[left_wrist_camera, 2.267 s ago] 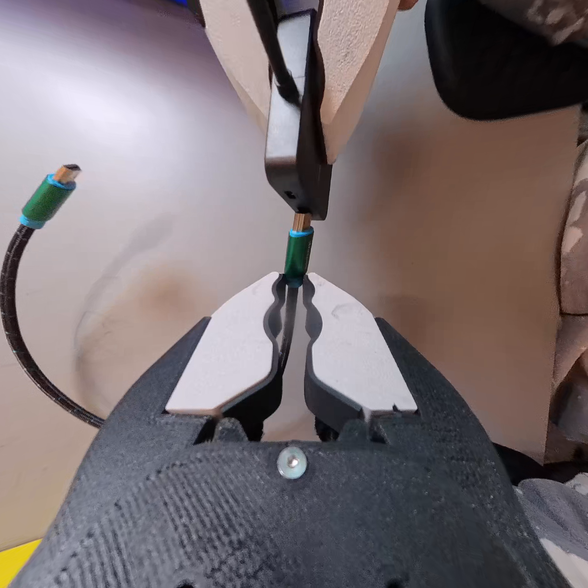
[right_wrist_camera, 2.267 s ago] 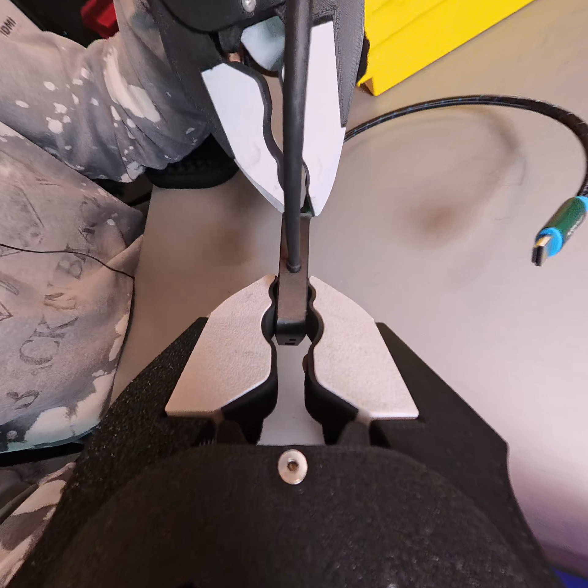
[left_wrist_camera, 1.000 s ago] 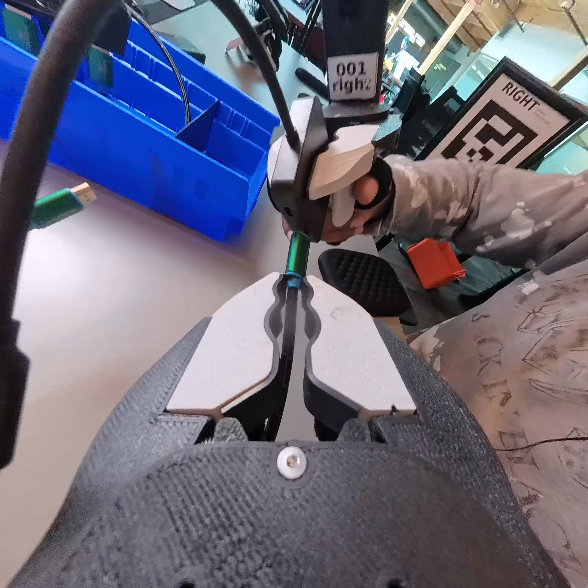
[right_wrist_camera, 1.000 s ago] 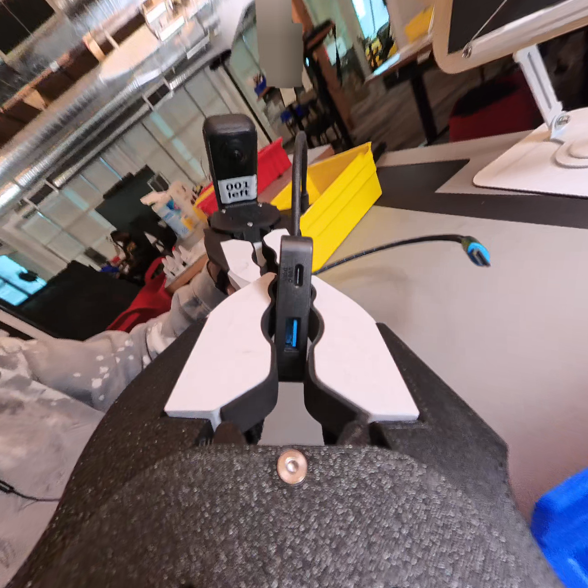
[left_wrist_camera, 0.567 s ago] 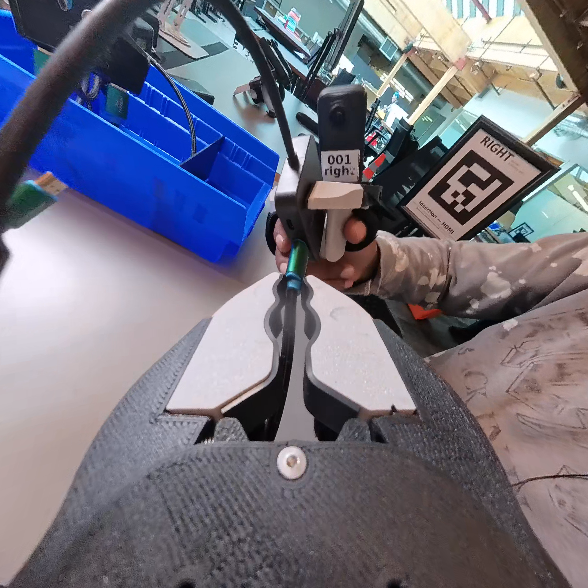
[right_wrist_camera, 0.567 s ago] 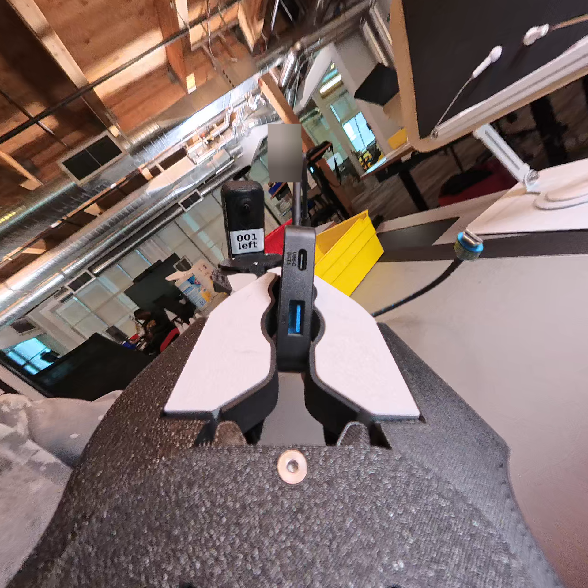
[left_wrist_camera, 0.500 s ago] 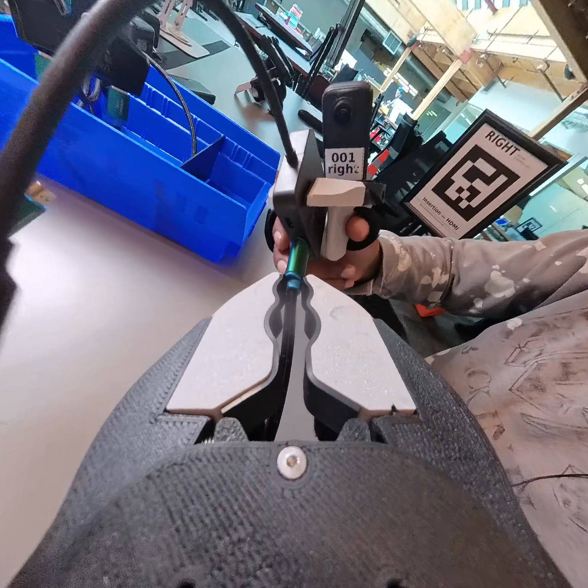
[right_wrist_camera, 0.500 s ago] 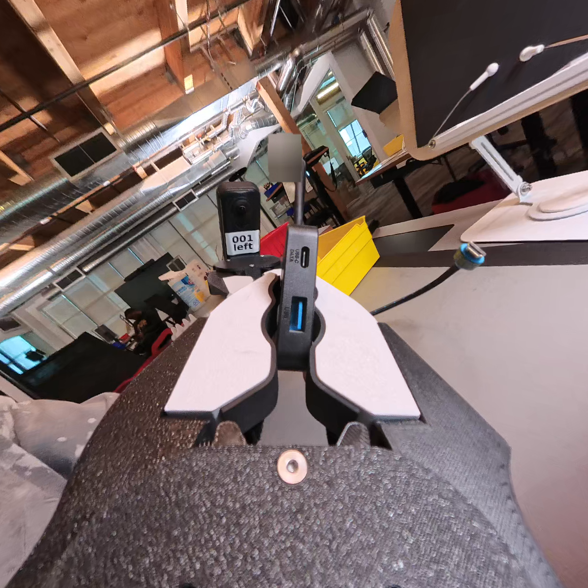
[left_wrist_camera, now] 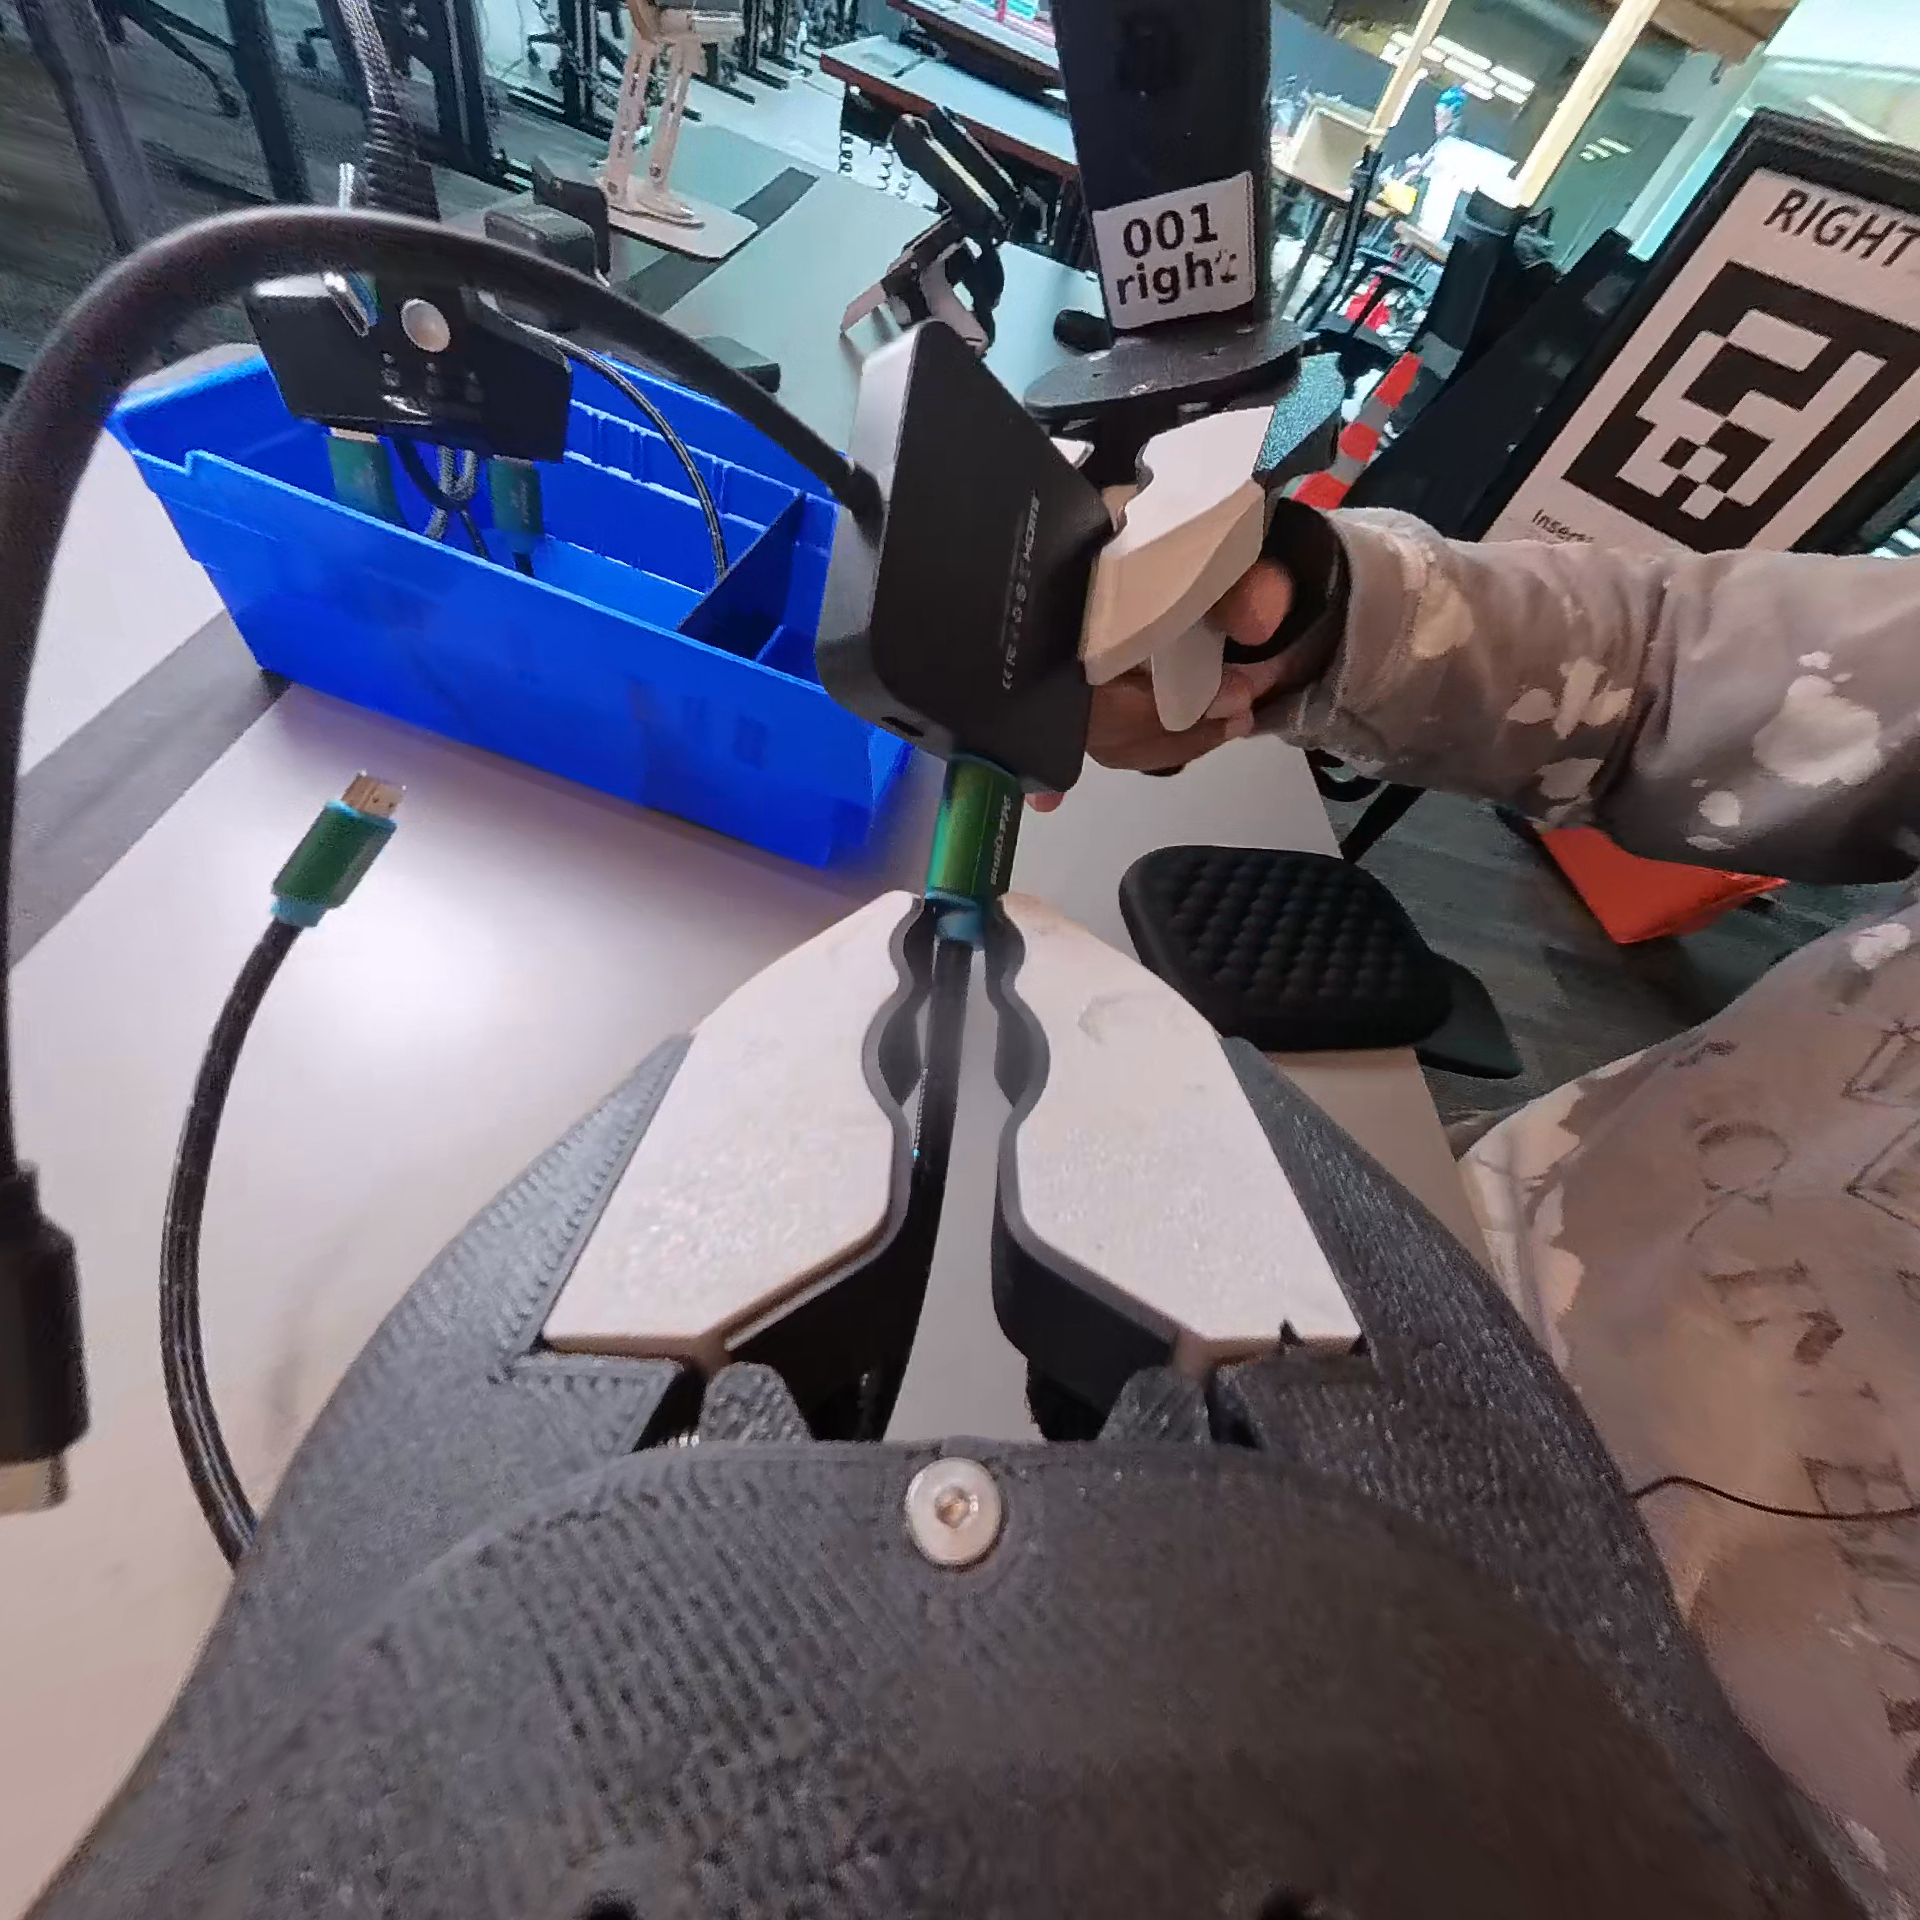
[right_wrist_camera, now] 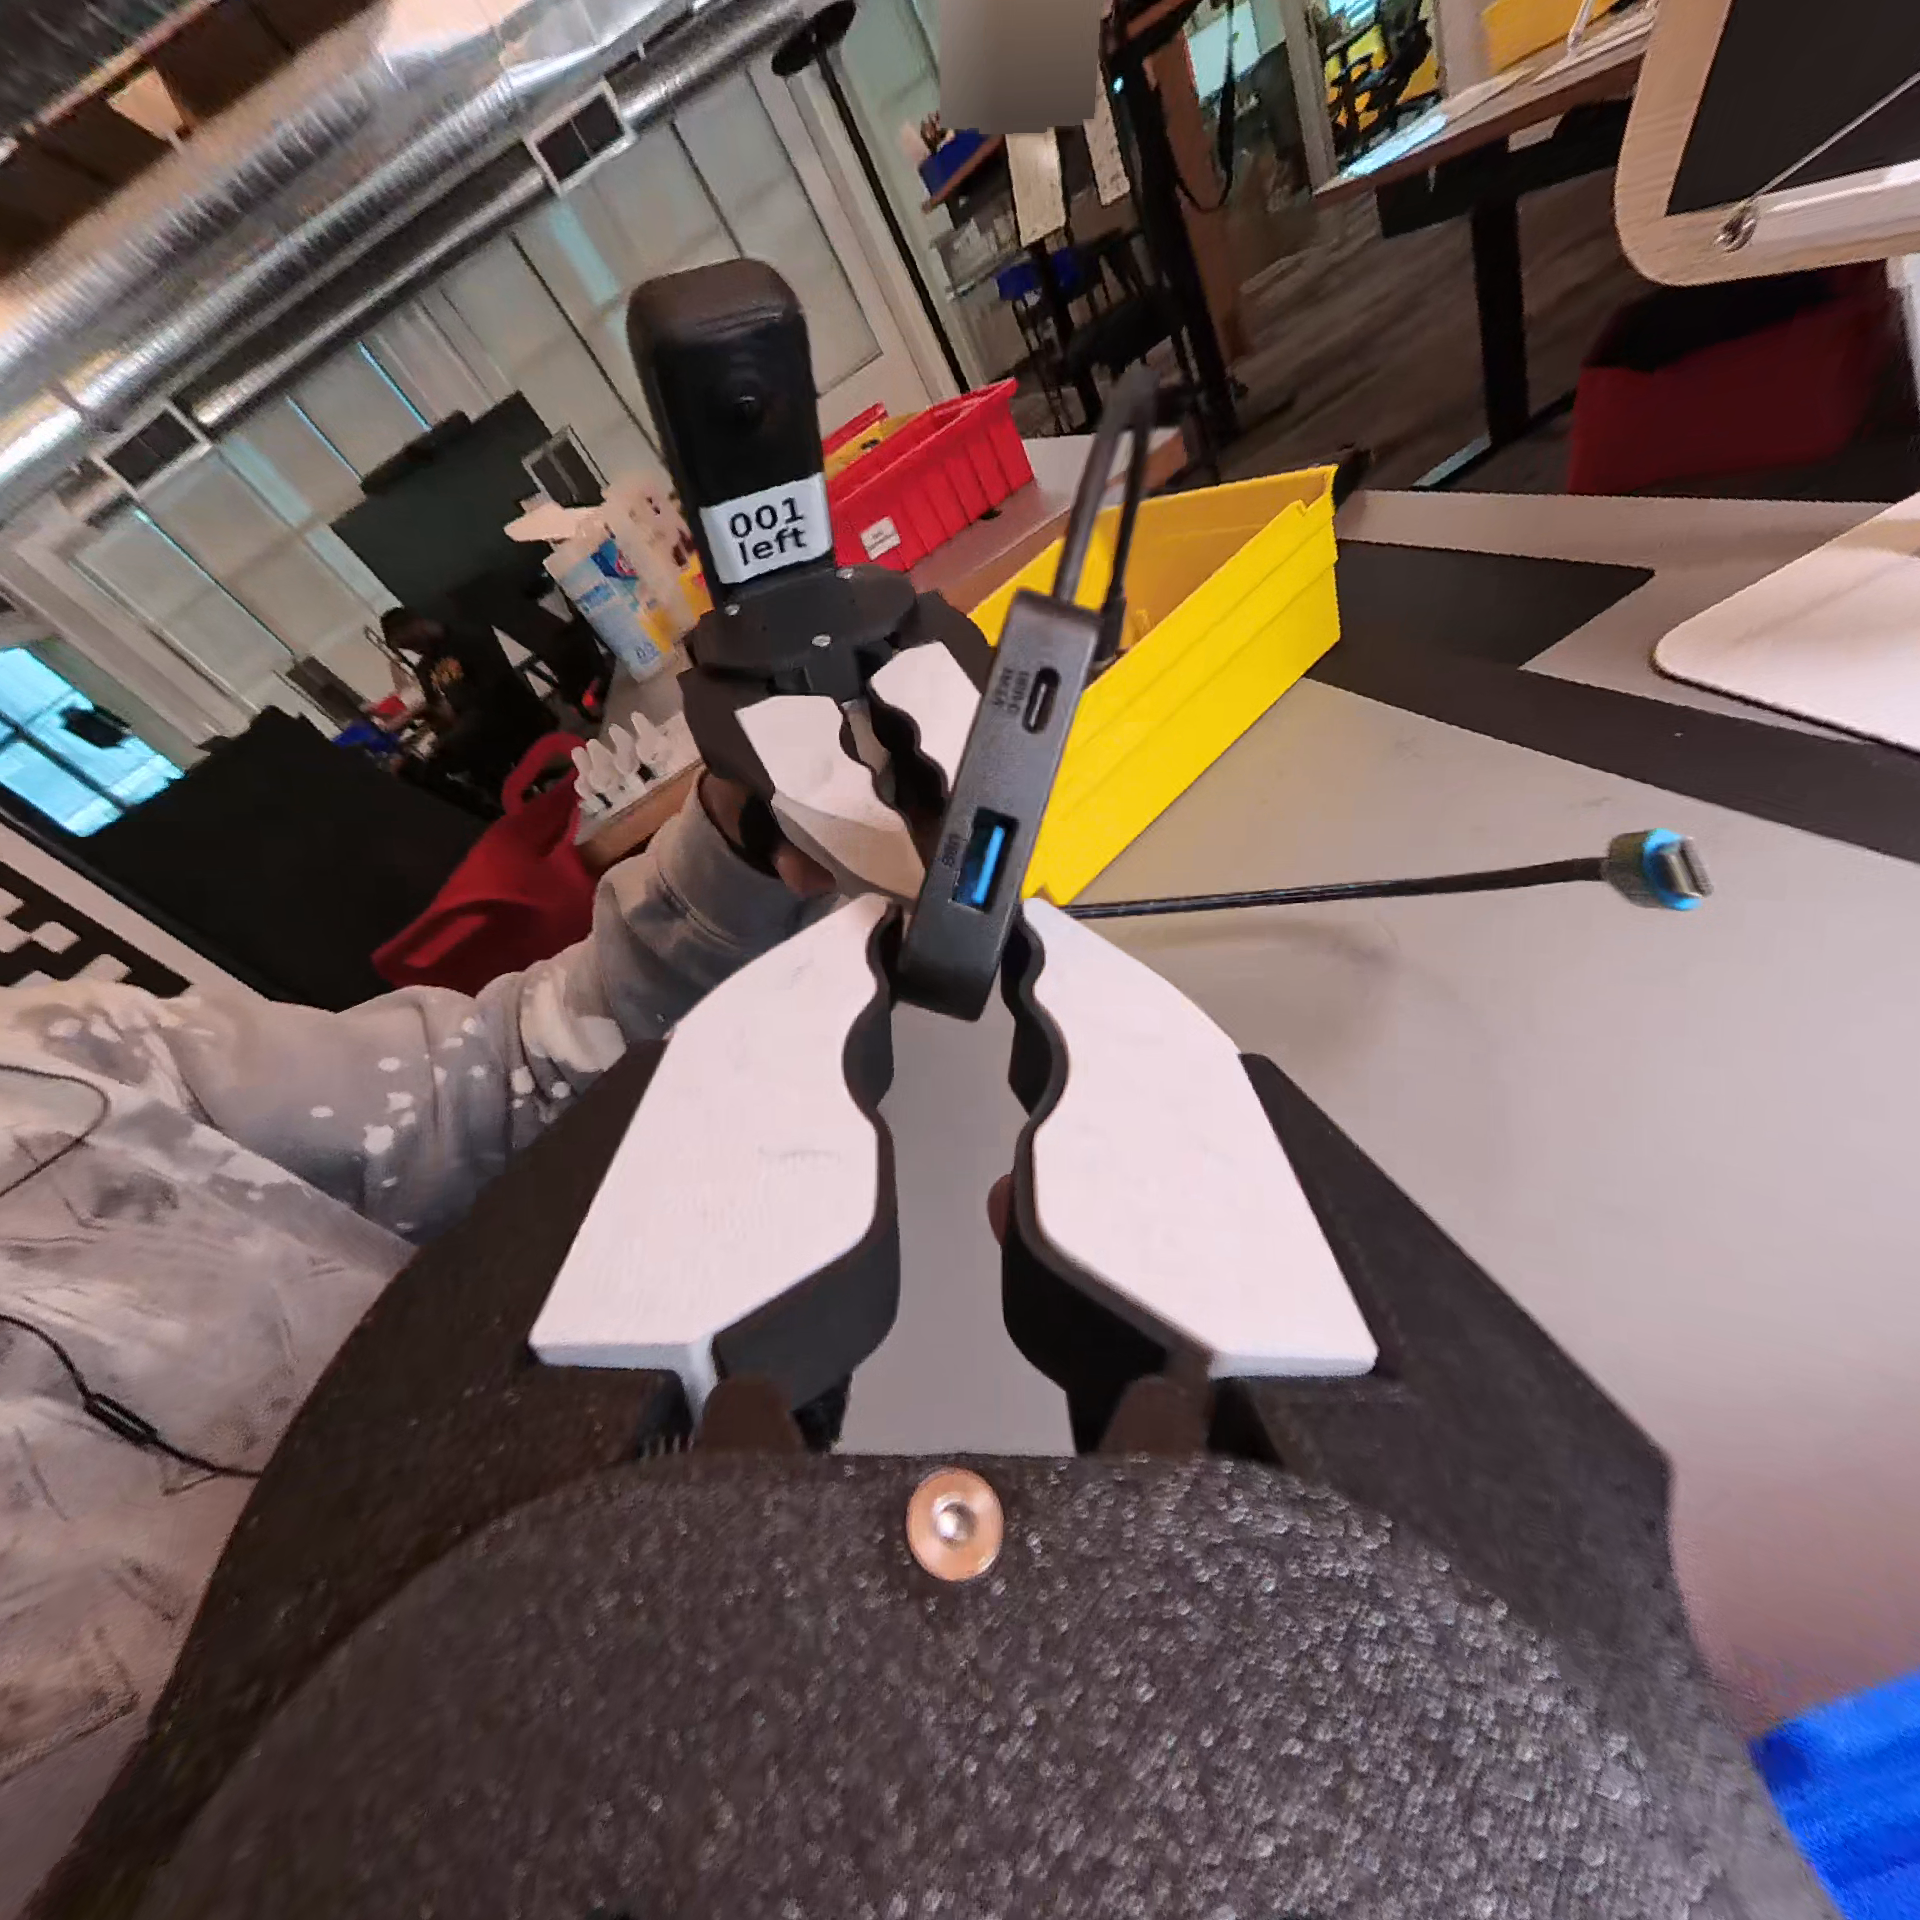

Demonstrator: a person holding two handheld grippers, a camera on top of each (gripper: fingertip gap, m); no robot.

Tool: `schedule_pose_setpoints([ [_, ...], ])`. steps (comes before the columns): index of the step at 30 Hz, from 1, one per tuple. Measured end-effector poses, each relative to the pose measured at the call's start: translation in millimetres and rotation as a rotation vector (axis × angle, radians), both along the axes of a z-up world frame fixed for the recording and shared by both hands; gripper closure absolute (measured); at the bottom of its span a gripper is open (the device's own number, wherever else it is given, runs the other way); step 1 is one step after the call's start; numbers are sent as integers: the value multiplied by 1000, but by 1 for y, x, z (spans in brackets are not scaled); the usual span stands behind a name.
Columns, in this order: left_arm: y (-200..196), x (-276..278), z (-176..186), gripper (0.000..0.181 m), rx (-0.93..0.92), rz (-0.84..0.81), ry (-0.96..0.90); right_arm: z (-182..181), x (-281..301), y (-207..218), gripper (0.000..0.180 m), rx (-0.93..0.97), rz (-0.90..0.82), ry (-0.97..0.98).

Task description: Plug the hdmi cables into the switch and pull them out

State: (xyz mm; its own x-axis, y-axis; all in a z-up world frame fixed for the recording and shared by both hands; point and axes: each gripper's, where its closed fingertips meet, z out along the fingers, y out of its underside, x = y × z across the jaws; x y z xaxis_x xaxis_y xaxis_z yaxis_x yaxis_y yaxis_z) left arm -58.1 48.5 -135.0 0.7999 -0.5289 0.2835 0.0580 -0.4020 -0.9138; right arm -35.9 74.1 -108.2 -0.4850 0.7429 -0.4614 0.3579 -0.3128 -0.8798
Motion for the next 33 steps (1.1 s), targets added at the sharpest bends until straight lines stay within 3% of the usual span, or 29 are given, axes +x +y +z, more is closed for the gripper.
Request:
schedule_pose_setpoints([
  [8, 2, 22, 23, 172, 95, -2, -28, 20, 25, 1, 165, 150, -50, 104],
  [12, -3, 16, 53, 172, 212, 97, 6, 58, 40, 5, 165, 315, -63, 162],
  [16, -24, -15, 79, 166, 300, 234, 117, 105, 59, 45, 166, 452, -162, 167],
  [21, -39, -35, 93, 165, 322, 278, 90, 149, 86, 117, 166, 517, -386, 92],
  [25, -36, -39, 87, 165, 303, 286, 98, 139, 99, 173, 166, 499, -562, -10],
  [33, -31, -39, 77, 165, 267, 293, 117, 46, 78, 239, 165, 437, -650, -157],
])
